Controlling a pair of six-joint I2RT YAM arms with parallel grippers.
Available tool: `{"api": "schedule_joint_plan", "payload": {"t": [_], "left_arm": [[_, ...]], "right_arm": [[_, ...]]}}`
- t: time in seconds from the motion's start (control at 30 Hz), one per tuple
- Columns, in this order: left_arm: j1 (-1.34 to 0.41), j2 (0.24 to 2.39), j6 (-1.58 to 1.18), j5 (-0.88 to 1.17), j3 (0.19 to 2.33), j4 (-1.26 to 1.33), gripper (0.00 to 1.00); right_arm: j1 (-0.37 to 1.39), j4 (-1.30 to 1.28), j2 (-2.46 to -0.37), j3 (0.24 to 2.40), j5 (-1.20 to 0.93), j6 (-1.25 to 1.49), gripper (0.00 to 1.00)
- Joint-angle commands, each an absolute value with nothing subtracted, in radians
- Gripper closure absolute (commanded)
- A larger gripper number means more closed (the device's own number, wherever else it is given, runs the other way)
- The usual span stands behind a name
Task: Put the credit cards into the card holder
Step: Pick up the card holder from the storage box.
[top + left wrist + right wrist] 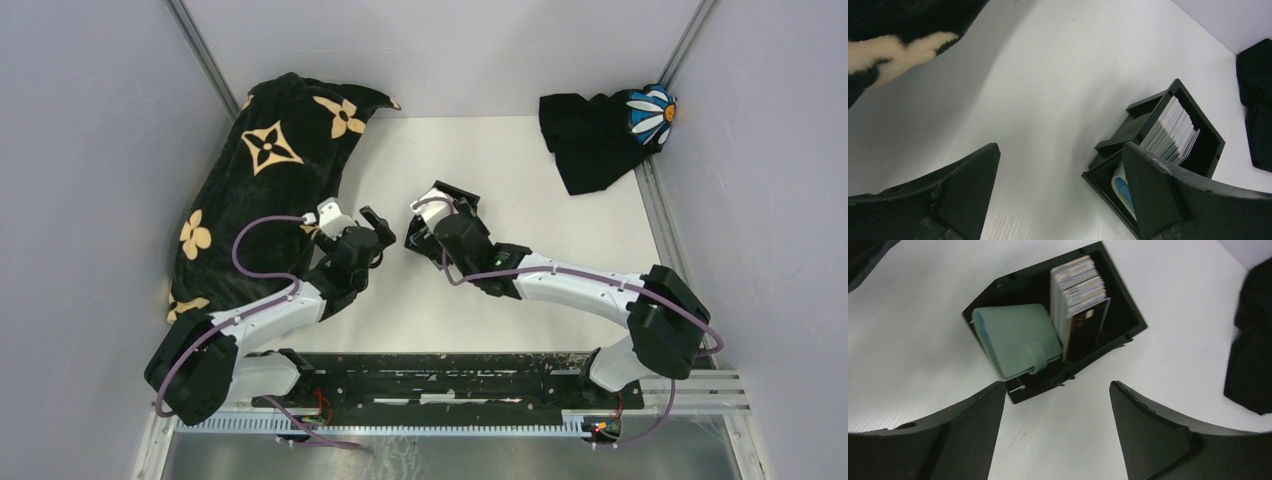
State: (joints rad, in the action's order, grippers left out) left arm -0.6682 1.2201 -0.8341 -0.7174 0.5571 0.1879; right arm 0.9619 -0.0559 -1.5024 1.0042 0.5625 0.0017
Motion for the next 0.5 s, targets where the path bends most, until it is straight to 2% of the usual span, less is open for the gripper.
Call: {"api": "schedule_joint_plan", "payload": {"t": [0.0, 0.47], "left_arm": [[-0.670, 1.161, -0.948, -0.784, 0.506, 0.208, 0.02], [-0.671, 1.015, -0.985, -0.788, 0.393, 0.212, 0.02]], "right_arm": [[1.010, -0.091, -1.533, 1.024, 0.452, -0.046, 0.16], [1.063, -0.150, -1.727, 1.161, 0.450, -0.074, 0.16]]}}
